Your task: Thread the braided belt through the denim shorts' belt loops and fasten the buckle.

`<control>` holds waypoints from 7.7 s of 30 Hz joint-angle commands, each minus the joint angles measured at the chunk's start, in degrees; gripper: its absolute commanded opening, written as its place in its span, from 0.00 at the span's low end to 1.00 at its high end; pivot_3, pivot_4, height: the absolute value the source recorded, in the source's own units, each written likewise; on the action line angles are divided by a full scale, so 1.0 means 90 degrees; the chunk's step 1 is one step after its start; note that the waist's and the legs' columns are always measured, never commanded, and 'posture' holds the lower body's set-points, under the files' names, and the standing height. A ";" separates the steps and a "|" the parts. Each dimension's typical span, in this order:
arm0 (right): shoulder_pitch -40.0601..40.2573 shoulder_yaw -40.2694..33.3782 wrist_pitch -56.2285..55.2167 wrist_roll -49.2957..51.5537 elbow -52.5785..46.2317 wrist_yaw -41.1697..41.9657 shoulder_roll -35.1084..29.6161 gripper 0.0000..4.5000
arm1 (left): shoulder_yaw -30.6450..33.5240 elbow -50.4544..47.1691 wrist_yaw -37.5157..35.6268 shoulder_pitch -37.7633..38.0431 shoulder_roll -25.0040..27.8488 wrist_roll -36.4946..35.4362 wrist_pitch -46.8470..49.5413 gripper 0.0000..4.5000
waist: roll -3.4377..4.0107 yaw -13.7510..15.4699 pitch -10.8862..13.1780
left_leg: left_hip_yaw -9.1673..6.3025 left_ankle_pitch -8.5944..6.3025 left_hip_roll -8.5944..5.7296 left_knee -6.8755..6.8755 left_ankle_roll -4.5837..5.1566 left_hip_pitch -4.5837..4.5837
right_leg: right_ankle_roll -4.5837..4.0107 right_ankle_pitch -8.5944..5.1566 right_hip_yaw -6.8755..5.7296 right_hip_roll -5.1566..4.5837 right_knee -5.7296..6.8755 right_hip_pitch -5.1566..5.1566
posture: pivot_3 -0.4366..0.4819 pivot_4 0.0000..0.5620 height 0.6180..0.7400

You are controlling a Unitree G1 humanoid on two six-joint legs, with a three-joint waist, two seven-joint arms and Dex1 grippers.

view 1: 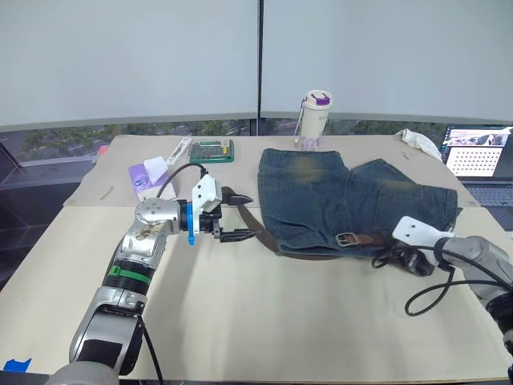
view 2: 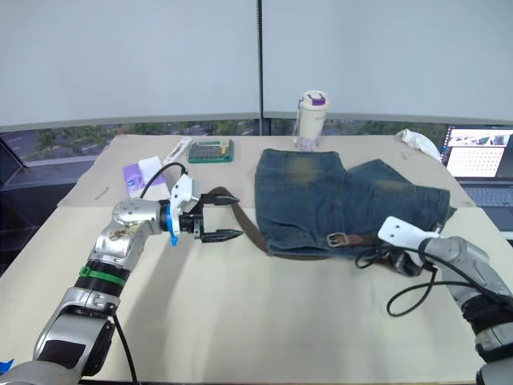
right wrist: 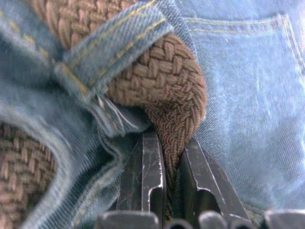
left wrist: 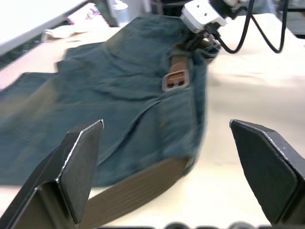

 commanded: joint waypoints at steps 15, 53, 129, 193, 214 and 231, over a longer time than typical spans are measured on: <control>-0.0303 -0.1241 0.0692 0.0849 0.0053 0.2147 0.0040 0.45 | 0.0376 -0.0813 0.0639 0.0349 0.0017 -0.0154 0.0308 1.00 | 0.0040 -0.0073 -0.0003 | -0.0003 -0.0021 0.0004 -0.0003 0.0037 -0.0011 | -0.0005 0.0004 0.0004 0.0004 0.0002 -0.0010 | 0.48 0.27 1.00; 0.2296 -0.3197 0.2908 0.4836 -0.6997 0.1616 0.1744 1.00 | 0.1746 0.2838 0.7315 -0.1749 -0.2115 0.0753 0.1910 1.00 | 0.0024 0.0095 0.0026 | -0.0010 -0.0010 0.0000 -0.0003 0.0014 -0.0029 | 0.0006 0.0015 -0.0003 0.0000 0.0002 -0.0022 | 0.48 0.27 1.00; 0.0516 -0.1150 0.5616 0.3719 -0.5828 -0.2564 0.3810 1.00 | -0.2766 0.0990 0.7267 0.0114 0.0464 0.7101 -0.5661 0.01 | 0.0050 -0.0020 0.0008 | 0.0001 -0.0001 -0.0007 -0.0047 0.0016 -0.0045 | -0.0006 0.0025 -0.0011 0.0004 0.0093 -0.0102 | 0.48 0.27 1.00; 0.0385 -0.3523 0.3460 0.6142 -0.6223 -0.3748 0.6936 0.00 | 0.1610 -0.1717 0.5482 0.0898 -0.2862 -0.6353 0.5550 0.82 | 0.0103 -0.0306 -0.0030 | -0.0023 0.0026 0.0007 -0.0021 -0.0028 -0.0055 | -0.0008 0.0024 -0.0001 0.0024 0.0102 -0.0104 | 0.48 0.27 1.00; 0.0700 -0.3141 0.3369 0.6526 -0.6307 -0.3558 0.6832 0.00 | 0.2263 -0.1643 0.5509 0.0868 -0.3348 -0.6123 0.5213 0.82 | 0.0101 -0.0168 -0.0029 | -0.0018 0.0022 0.0002 -0.0025 -0.0022 -0.0060 | -0.0009 0.0024 0.0003 0.0017 0.0081 -0.0102 | 0.48 0.27 1.00; 0.0798 -0.3138 0.3347 0.6552 -0.6332 -0.3615 0.6738 0.09 | 0.2489 -0.1498 0.5835 0.0833 -0.3634 -0.6046 0.5096 0.00 | 0.0099 -0.0159 -0.0028 | -0.0018 0.0022 0.0003 -0.0025 -0.0022 -0.0062 | -0.0009 0.0024 0.0003 0.0019 0.0079 -0.0103 | 0.48 0.27 1.00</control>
